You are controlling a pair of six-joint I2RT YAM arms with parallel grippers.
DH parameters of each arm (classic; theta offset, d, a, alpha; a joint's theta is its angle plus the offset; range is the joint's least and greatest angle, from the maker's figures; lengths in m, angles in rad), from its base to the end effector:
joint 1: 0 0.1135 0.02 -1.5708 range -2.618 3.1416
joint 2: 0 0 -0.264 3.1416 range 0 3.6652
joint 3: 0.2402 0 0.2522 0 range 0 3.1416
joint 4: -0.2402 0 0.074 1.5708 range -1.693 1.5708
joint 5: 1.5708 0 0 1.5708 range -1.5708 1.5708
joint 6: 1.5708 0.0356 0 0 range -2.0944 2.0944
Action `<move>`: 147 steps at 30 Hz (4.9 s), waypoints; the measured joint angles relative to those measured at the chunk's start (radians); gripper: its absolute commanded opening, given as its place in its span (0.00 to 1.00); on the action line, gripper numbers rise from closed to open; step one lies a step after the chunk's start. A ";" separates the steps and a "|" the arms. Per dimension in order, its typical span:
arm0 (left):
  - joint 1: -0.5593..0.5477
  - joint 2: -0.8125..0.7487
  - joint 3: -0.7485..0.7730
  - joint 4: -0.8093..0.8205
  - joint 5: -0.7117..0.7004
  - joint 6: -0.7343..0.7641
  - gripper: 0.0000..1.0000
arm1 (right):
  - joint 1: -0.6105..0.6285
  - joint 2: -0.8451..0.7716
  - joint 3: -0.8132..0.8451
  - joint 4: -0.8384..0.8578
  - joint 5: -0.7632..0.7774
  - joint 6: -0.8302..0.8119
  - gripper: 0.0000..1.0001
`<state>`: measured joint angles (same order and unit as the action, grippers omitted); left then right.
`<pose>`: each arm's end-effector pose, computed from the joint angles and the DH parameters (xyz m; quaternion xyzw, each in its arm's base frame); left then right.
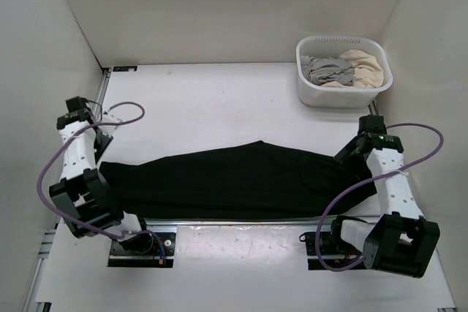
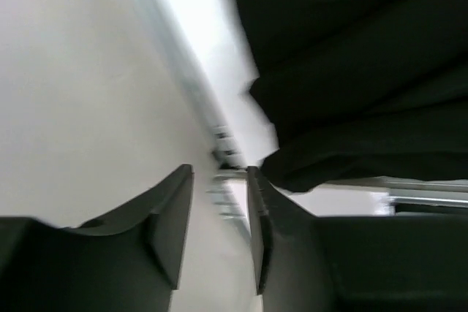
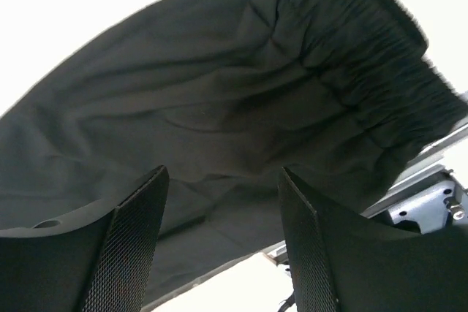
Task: Fold and stack the trousers
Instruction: Fold the trousers
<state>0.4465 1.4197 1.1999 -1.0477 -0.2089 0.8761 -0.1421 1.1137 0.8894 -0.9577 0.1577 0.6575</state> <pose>0.2358 0.1211 0.2758 0.1942 0.9639 0.1736 0.0553 0.1943 -0.0334 0.2534 0.3947 0.8951 -0.0257 0.2059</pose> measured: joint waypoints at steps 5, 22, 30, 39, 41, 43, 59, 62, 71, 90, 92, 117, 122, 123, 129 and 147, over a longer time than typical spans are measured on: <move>-0.010 0.064 -0.211 0.024 0.002 -0.025 0.52 | 0.019 0.006 -0.106 0.049 0.003 0.021 0.66; -0.064 0.379 -0.165 0.085 0.054 -0.162 0.44 | 0.015 0.350 -0.132 0.160 -0.028 0.095 0.66; -0.099 0.526 0.168 0.188 0.100 -0.221 0.42 | -0.041 0.650 0.200 0.180 0.005 0.088 0.65; -0.108 0.534 0.309 0.134 0.195 -0.205 0.68 | -0.052 0.745 0.365 0.224 -0.021 0.019 0.68; -0.108 0.504 0.304 0.071 0.220 -0.174 0.70 | -0.052 0.721 0.365 0.202 -0.031 -0.008 0.69; -0.107 0.457 0.264 0.023 0.235 -0.137 0.76 | -0.052 0.674 0.365 0.166 -0.033 -0.034 0.69; -0.007 0.343 -0.045 0.006 0.245 0.041 0.77 | -0.149 0.448 0.257 0.053 -0.010 -0.123 0.69; -0.007 0.354 -0.046 0.007 0.248 0.047 0.54 | -0.148 0.448 0.253 0.051 -0.011 -0.123 0.69; 0.014 0.378 0.003 -0.040 0.248 0.035 0.17 | -0.148 0.451 0.251 0.054 -0.007 -0.123 0.69; 0.015 0.377 0.076 -0.100 0.269 0.011 0.14 | -0.148 0.470 0.193 0.078 -0.003 -0.142 0.69; 0.008 0.378 0.105 -0.108 0.278 0.005 0.14 | -0.148 0.472 0.190 0.079 -0.003 -0.142 0.69; -0.078 -0.009 -0.216 0.028 0.196 0.199 0.14 | -0.227 0.639 0.155 0.119 -0.087 -0.128 0.69; -0.020 -0.043 -0.297 0.040 0.153 0.264 0.14 | -0.265 0.633 0.144 0.124 -0.105 -0.130 0.68; -0.011 -0.045 -0.303 0.043 0.148 0.277 0.14 | -0.270 0.632 0.144 0.123 -0.105 -0.135 0.67; 0.020 -0.049 -0.326 0.082 0.142 0.353 0.17 | -0.203 0.563 0.151 0.126 -0.031 -0.214 0.70; 0.031 -0.121 -0.479 0.120 0.142 0.410 0.19 | 0.488 0.608 0.370 0.240 -0.091 -0.349 0.47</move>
<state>0.4770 1.2987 0.7212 -0.9279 -0.0673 1.2861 0.3454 1.7218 1.2598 -0.7177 0.0666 0.3088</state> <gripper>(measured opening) 0.184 0.534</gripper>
